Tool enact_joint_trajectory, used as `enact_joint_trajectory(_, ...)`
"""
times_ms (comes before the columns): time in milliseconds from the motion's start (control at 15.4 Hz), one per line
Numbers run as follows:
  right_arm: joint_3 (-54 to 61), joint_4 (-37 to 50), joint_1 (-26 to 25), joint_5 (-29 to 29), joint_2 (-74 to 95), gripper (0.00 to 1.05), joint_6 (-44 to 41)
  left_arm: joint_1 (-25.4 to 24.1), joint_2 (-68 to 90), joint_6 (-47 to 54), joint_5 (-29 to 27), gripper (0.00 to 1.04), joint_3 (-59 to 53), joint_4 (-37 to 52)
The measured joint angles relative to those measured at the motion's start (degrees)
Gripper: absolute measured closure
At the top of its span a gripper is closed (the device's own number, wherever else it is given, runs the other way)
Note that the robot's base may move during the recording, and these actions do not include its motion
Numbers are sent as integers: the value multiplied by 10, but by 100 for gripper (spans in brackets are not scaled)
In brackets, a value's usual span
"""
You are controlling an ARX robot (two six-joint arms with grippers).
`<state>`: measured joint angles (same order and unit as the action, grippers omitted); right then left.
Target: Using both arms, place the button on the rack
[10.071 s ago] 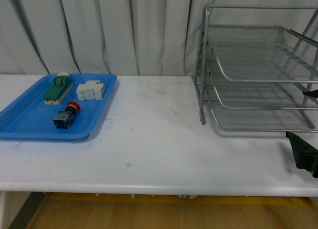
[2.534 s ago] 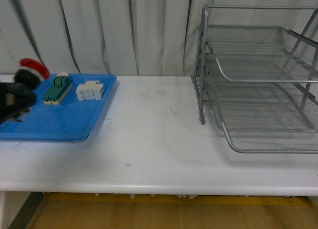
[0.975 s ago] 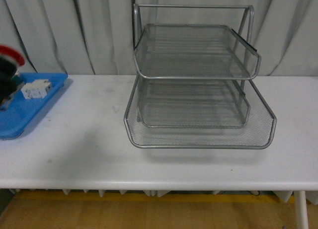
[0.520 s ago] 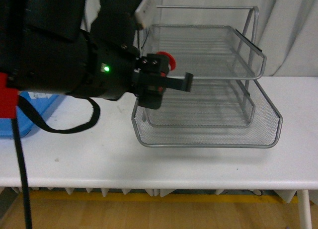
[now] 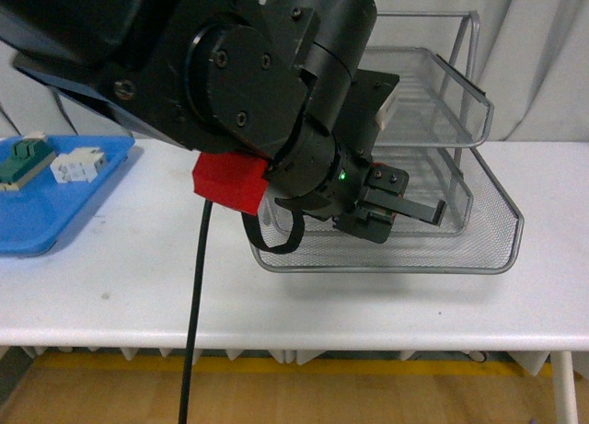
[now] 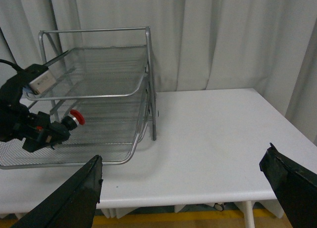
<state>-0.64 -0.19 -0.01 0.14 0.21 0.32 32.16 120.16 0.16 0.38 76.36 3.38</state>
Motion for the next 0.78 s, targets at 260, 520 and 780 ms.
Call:
enact_joint_trajectory(260, 0, 0, 0, 0, 0, 6, 0, -4, 77, 13, -32, 69, 105, -59)
enact_joint_trajectory(520, 0, 0, 0, 0, 0, 6, 0, -7, 80, -18, -3, 44, 114, -37)
enact_joint_trajectory(780, 0, 0, 0, 0, 0, 6, 0, -7, 3, -46, 23, 5, 22, 25)
